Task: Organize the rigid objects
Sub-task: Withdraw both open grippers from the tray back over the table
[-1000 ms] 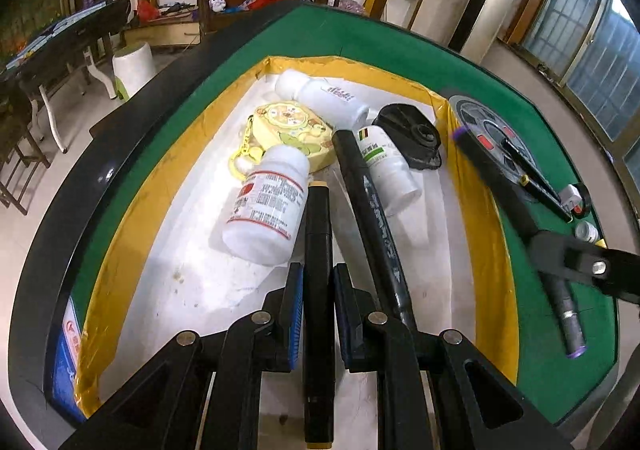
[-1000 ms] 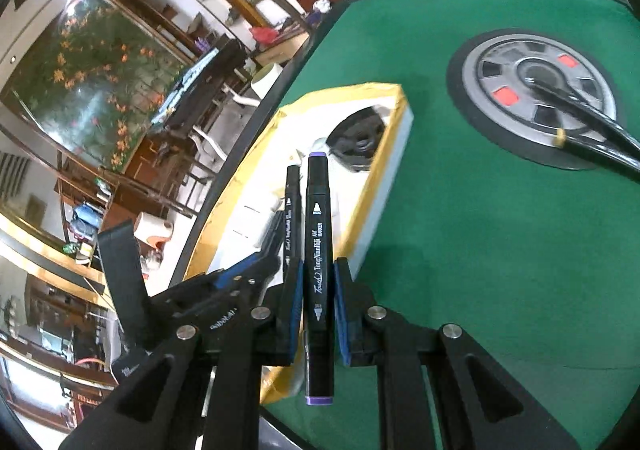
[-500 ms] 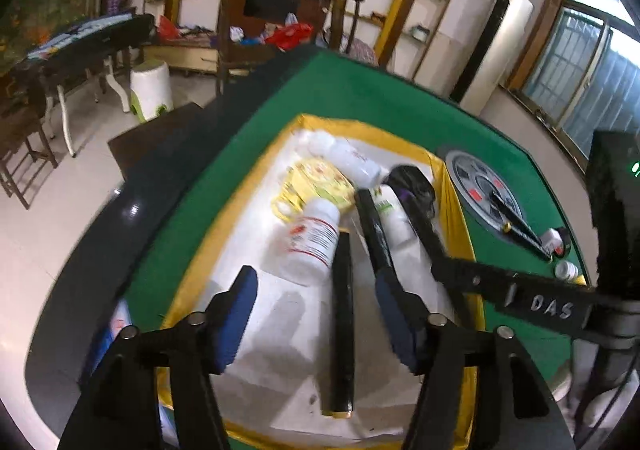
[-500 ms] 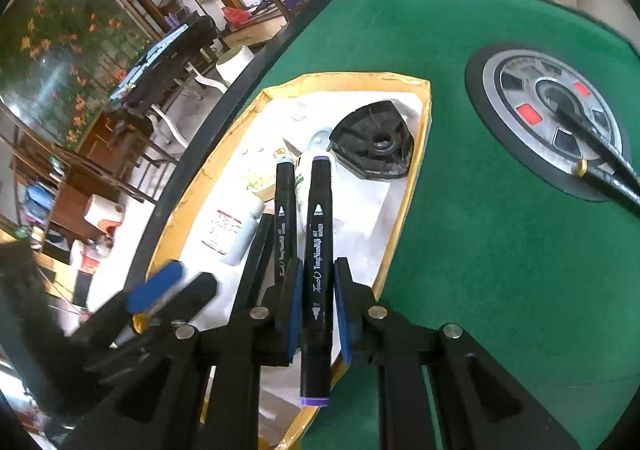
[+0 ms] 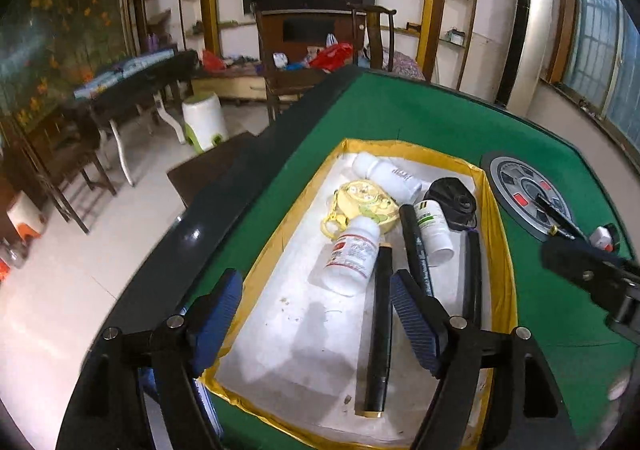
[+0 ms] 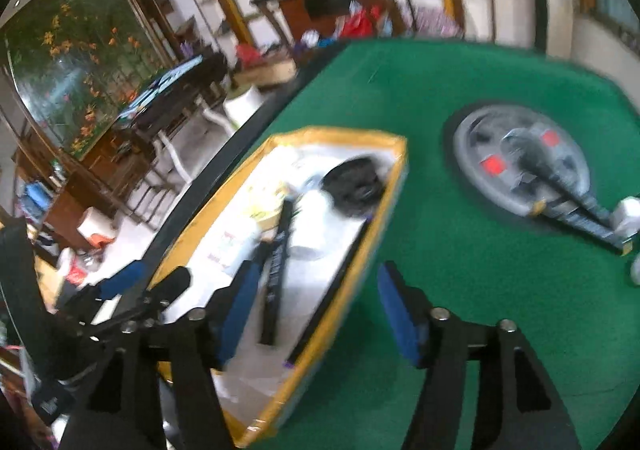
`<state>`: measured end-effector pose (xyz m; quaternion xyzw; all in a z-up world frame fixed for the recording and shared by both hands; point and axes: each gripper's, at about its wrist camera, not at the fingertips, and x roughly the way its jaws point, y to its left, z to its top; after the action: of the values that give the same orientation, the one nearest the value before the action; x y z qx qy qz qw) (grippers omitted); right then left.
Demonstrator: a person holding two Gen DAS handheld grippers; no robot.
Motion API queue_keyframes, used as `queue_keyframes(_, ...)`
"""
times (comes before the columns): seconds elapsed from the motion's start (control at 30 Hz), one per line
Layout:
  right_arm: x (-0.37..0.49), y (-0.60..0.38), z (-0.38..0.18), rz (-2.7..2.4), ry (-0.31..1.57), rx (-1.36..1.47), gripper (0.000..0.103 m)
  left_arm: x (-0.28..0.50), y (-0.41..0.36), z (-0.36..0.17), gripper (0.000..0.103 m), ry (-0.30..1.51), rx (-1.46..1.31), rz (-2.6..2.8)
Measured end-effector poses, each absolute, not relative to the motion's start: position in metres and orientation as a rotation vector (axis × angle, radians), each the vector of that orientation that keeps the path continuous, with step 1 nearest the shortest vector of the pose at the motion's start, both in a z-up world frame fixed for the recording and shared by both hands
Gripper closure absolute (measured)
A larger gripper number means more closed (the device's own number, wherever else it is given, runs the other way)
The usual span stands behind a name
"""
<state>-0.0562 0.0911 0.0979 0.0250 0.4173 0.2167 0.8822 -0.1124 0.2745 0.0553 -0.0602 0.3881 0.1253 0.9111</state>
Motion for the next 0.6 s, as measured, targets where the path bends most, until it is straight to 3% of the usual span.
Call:
queue_keyframes(0.23,-0.073,0.043,0.104,0.337,0.742,0.035,0.02,-0.123,0.235,0.072,0.02,0.755,-0.021,0.245)
queue_keyframes(0.33,-0.075,0.016,0.105,0.296,0.727,0.06,0.02,-0.127,0.215,0.077,0.013,0.74,0.023,0.235)
queue_keyframes(0.6,-0.081,-0.041,0.101,0.21,0.703,0.103,0.02,-0.129,0.163,0.078,0.013,0.756,0.124,0.171)
